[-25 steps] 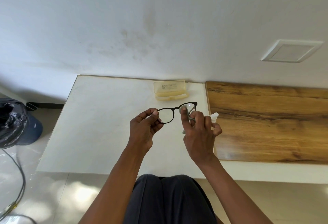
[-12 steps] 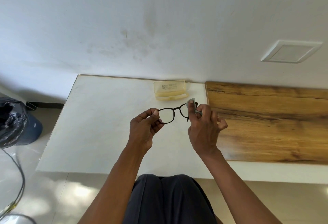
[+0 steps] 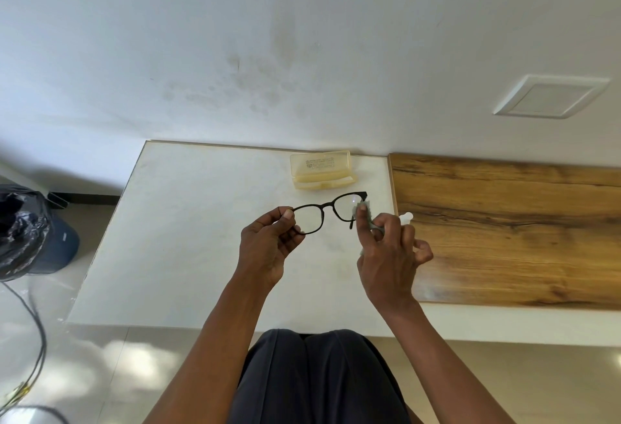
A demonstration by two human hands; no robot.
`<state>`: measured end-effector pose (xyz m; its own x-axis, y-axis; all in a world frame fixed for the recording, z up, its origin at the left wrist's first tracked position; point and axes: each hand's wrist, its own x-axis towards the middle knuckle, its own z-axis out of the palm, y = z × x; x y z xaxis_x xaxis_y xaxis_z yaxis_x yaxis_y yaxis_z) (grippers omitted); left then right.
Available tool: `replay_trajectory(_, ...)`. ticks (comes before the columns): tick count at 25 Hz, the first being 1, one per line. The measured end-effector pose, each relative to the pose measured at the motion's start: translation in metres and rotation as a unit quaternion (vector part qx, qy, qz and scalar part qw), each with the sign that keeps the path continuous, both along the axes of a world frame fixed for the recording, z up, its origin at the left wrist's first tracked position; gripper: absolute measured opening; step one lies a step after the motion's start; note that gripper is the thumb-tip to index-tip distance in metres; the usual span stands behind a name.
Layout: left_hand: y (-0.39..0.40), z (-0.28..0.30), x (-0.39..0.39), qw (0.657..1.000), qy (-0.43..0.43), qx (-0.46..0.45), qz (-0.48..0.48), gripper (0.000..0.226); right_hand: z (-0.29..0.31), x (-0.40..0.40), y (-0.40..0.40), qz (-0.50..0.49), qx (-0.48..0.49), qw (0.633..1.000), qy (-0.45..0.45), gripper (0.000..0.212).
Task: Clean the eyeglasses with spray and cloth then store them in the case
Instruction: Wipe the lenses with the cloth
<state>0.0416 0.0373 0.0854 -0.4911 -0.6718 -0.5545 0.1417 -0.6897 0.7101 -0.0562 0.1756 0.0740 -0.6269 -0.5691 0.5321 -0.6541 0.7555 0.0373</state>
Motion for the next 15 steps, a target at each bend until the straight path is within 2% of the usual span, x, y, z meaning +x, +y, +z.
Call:
replay_trajectory(4, 0.001, 0.0, -0.001, 1.0, 0.005, 0.002, -0.006, 0.004, 0.011, -0.011, -0.011, -0.001, -0.028, 0.999, -0.034, 0.072)
replay_trajectory(10, 0.002, 0.002, -0.004, 1.0, 0.003, -0.01, -0.002, 0.006, 0.006, 0.001, -0.02, 0.048, -0.013, 0.999, -0.016, 0.068)
replay_trajectory(15, -0.001, 0.001, -0.003, 1.0, 0.002, -0.01, 0.001, 0.008, -0.004, 0.007, -0.003, 0.042, -0.006, 0.999, -0.018, 0.07)
